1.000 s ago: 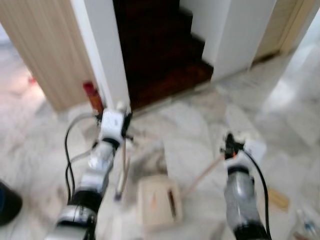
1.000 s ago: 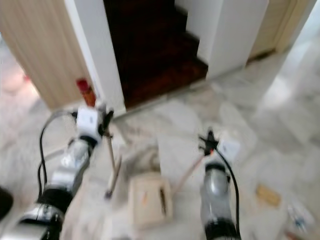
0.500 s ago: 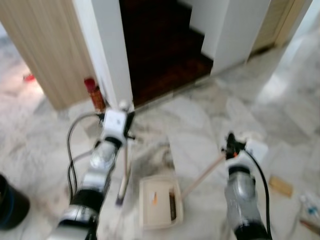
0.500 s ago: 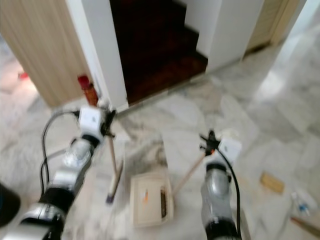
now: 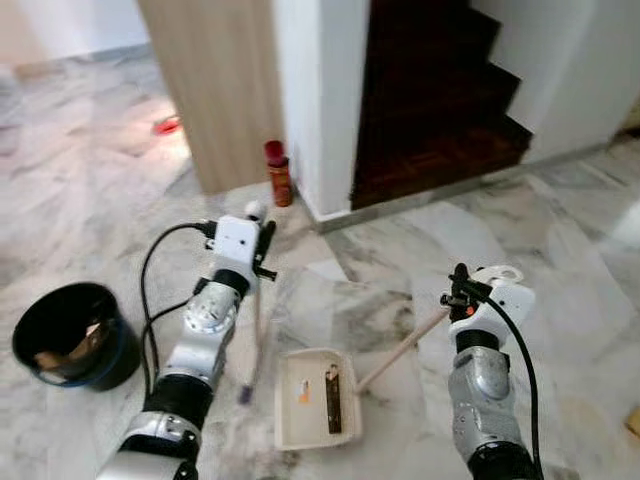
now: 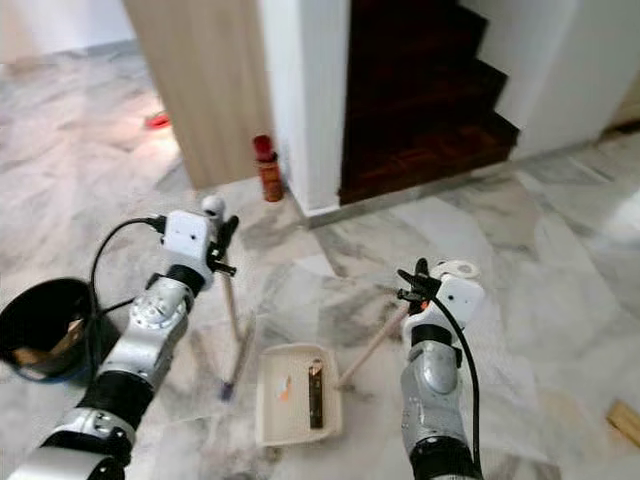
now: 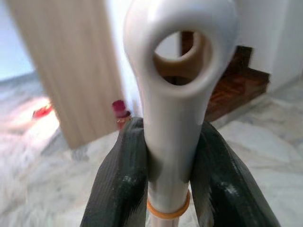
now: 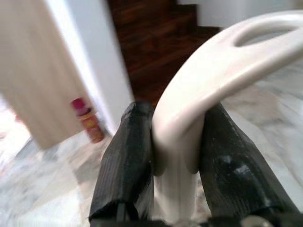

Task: Sweep floor

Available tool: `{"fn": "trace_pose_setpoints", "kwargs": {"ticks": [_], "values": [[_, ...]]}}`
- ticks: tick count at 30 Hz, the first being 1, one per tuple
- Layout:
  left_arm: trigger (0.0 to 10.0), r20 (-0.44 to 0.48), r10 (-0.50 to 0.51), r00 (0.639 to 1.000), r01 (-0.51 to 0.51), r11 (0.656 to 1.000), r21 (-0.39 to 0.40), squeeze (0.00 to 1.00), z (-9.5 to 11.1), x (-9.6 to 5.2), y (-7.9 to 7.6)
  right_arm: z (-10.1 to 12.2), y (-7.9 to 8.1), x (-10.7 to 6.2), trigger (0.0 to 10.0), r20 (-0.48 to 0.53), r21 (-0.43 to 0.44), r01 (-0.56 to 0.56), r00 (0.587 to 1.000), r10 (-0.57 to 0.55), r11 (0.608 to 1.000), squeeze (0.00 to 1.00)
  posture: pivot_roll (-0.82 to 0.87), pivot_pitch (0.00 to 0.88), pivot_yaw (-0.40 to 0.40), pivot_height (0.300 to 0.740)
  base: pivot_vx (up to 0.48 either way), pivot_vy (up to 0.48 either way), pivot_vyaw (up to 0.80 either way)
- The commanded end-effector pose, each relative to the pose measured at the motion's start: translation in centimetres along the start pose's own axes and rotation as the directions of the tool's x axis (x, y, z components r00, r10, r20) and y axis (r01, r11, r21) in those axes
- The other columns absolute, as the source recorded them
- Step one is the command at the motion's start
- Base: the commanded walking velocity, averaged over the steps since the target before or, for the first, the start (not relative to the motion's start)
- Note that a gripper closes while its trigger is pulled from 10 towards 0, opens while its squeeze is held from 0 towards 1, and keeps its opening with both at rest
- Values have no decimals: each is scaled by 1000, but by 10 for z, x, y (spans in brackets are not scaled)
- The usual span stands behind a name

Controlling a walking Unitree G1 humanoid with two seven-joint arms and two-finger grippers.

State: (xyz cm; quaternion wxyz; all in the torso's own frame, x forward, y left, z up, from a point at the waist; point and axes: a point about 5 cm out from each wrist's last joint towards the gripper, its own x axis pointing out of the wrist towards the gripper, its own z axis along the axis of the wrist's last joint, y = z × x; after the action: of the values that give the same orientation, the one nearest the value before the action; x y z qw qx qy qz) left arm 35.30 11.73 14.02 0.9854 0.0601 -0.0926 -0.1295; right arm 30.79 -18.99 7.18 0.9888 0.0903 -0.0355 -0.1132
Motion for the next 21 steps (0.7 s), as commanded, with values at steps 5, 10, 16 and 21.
{"fn": "trace_pose_setpoints", "kwargs": {"ticks": [5, 10, 16, 21], "values": [[10000, 25, 27, 999, -28, 999, 40, 0, 6, 0, 14, 6, 11, 3, 10000, 33, 16, -29, 999, 28, 999, 0, 103, 56, -16, 740, 0, 284, 606], [10000, 24, 27, 999, -28, 999, 41, 0, 6, 0, 14, 6, 11, 3, 10000, 30, 22, -29, 999, 29, 999, 0, 105, 55, -16, 740, 0, 279, 0], [10000, 24, 21, 999, -22, 999, 37, 0, 7, 0, 13, 5, 11, 3, 10000, 27, 23, -30, 999, 30, 999, 0, 106, 52, -17, 740, 0, 272, 0], [10000, 24, 16, 1000, -16, 999, 37, 0, 6, -1, 11, 5, 12, 3, 10000, 22, 27, -30, 999, 29, 999, 0, 105, 51, -17, 740, 0, 259, 0]]}}
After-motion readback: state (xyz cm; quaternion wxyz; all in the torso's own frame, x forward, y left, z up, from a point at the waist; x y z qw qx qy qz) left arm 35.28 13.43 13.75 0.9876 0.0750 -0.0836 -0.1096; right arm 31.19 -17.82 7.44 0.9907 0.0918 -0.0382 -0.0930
